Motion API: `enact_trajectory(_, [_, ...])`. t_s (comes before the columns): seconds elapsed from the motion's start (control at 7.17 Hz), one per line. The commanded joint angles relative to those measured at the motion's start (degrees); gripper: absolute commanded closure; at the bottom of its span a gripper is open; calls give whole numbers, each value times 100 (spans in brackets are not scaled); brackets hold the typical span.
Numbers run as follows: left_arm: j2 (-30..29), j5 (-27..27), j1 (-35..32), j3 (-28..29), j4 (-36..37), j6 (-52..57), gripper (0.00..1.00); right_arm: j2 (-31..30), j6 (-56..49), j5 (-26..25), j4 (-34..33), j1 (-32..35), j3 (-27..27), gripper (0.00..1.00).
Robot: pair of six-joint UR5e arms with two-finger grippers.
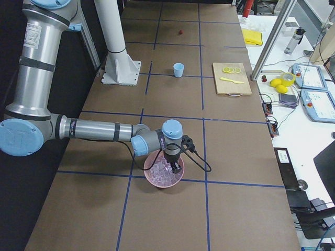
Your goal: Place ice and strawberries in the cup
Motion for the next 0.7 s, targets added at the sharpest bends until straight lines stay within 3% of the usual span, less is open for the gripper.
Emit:
enact_trajectory(0.0, [0, -31, 0, 4, -1, 10, 0, 2, -5, 2, 0, -3, -4, 46])
enact_trajectory(0.42, [-9, -31, 0, -23, 16, 10, 0, -60, -328, 28, 26, 14, -4, 90])
enact_trajectory(0.56, [-9, -31, 0, -23, 16, 10, 0, -77, -330, 28, 35, 14, 5, 98])
